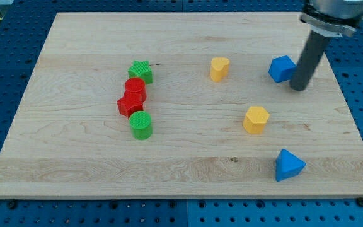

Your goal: Slide the blue cube horizontally to the yellow heart

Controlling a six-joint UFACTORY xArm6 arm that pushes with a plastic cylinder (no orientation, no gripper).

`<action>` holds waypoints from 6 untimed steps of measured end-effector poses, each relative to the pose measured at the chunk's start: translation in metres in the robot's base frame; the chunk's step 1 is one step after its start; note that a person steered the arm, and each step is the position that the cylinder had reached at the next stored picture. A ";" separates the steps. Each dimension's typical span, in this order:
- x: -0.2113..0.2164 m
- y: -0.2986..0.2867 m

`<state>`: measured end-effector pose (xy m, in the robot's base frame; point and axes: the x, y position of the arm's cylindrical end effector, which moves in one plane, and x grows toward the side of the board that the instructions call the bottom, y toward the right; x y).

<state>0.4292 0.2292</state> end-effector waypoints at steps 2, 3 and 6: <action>-0.046 0.040; -0.050 0.035; -0.050 -0.014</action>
